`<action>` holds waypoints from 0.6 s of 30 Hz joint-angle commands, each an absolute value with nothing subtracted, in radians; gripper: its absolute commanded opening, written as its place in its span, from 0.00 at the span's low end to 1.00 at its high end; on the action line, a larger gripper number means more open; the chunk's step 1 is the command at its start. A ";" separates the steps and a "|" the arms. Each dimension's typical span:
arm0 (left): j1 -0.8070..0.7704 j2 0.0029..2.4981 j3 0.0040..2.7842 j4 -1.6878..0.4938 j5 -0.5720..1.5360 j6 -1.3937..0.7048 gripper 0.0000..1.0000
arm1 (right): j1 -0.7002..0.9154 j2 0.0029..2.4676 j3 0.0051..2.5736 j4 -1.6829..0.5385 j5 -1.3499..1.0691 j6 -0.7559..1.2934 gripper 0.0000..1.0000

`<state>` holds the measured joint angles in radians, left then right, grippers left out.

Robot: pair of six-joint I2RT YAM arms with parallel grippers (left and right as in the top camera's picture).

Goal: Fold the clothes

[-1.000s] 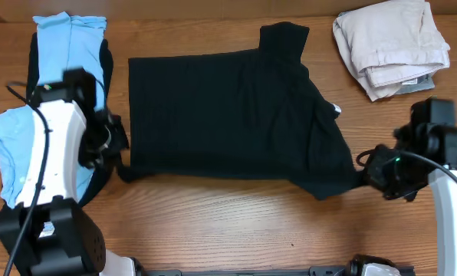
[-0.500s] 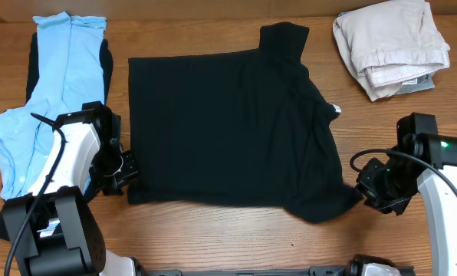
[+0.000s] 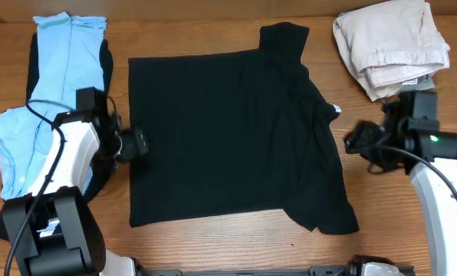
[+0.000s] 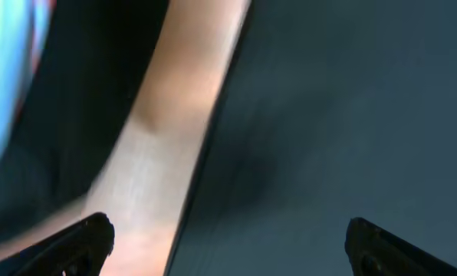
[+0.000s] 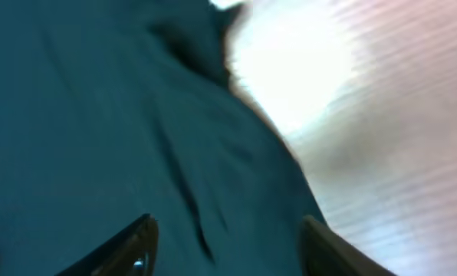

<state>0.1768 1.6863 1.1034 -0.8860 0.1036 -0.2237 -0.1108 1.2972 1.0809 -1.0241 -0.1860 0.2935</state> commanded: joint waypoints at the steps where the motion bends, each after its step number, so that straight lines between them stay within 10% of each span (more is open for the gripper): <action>1: 0.175 1.668 1.138 -0.780 0.224 -0.126 1.00 | -0.043 1.396 1.095 -0.911 -0.200 0.210 0.63; 12: 0.143 1.668 1.138 -0.691 0.228 -0.126 1.00 | 0.014 1.707 1.095 -0.508 -0.097 0.191 0.61; 18: 0.136 1.668 1.138 -0.680 0.229 -0.127 1.00 | 0.014 1.789 1.095 -0.457 -0.161 0.181 0.38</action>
<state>0.1421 1.6859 1.1213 -0.6838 0.2115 -0.1493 0.0135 1.7653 1.0817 -0.4633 -0.1299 0.1909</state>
